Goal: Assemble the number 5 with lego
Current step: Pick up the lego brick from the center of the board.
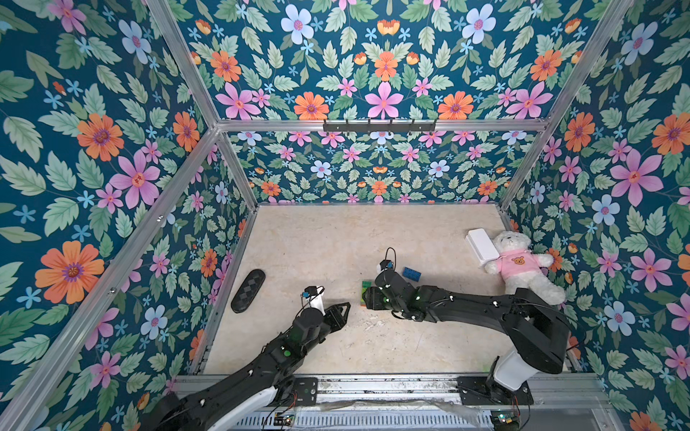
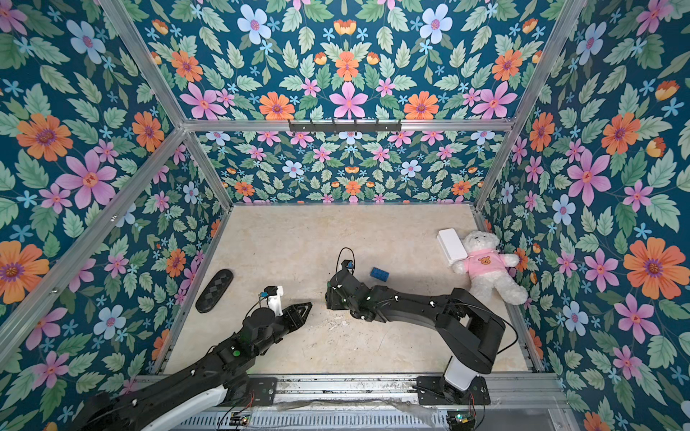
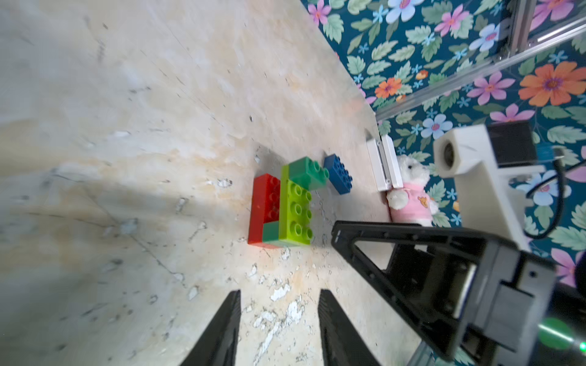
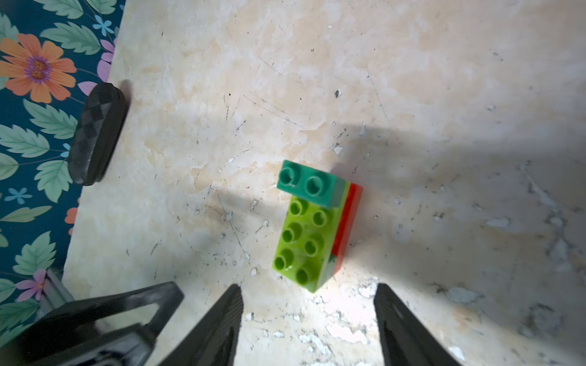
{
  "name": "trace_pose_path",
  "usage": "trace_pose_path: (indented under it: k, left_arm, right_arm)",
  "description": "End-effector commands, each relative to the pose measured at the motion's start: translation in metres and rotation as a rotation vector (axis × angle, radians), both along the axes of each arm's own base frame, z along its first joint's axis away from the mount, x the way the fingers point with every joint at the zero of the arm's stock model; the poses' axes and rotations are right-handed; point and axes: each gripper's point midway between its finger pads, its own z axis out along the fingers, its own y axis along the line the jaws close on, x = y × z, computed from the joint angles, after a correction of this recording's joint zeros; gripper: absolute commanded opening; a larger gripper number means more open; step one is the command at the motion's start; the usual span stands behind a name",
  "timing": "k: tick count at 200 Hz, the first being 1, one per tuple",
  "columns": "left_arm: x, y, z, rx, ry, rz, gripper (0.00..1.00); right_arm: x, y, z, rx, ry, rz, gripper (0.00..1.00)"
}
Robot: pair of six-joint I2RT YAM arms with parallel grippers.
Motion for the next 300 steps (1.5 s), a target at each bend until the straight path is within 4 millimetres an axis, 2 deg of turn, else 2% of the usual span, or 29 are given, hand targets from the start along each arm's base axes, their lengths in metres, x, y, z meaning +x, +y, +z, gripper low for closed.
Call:
trace_pose_path:
  k: [1, 36, 78, 118, 158, 179, 195, 210, 300]
  left_arm:
    - [-0.004, 0.033, -0.024, 0.153, 0.059, 0.098, 0.45]
    - [-0.005, 0.032, -0.029, 0.156, 0.076, 0.088, 0.45]
    - [-0.005, 0.028, -0.037, 0.155, 0.094, 0.074, 0.44]
    - [-0.005, 0.029, -0.037, 0.158, 0.088, 0.078, 0.44]
    - [-0.005, 0.028, -0.038, 0.160, 0.092, 0.072, 0.43]
    - [-0.004, 0.027, -0.038, 0.159, 0.093, 0.071, 0.43]
    - [-0.004, 0.026, -0.037, 0.159, 0.094, 0.067, 0.42]
    - [-0.004, 0.026, -0.037, 0.158, 0.093, 0.068, 0.42]
    - [-0.003, 0.026, -0.038, 0.157, 0.100, 0.074, 0.42]
  right_arm:
    - [-0.001, -0.010, -0.018, -0.149, 0.006, -0.026, 0.69]
    - [0.001, -0.008, -0.030, -0.257, 0.022, -0.065, 0.68]
    - [0.003, -0.005, -0.032, -0.273, 0.021, -0.072, 0.62]
    - [0.003, -0.003, -0.028, -0.247, 0.012, -0.070, 0.51]
    - [0.002, 0.001, -0.022, -0.191, -0.010, -0.050, 0.45]
    - [0.002, 0.003, -0.017, -0.171, -0.032, -0.025, 0.46]
    - [0.004, 0.002, -0.017, -0.193, -0.053, -0.014, 0.56]
    - [0.005, 0.002, -0.017, -0.206, -0.066, 0.006, 0.59]
    - [0.009, 0.005, -0.019, -0.234, -0.079, 0.053, 0.53]
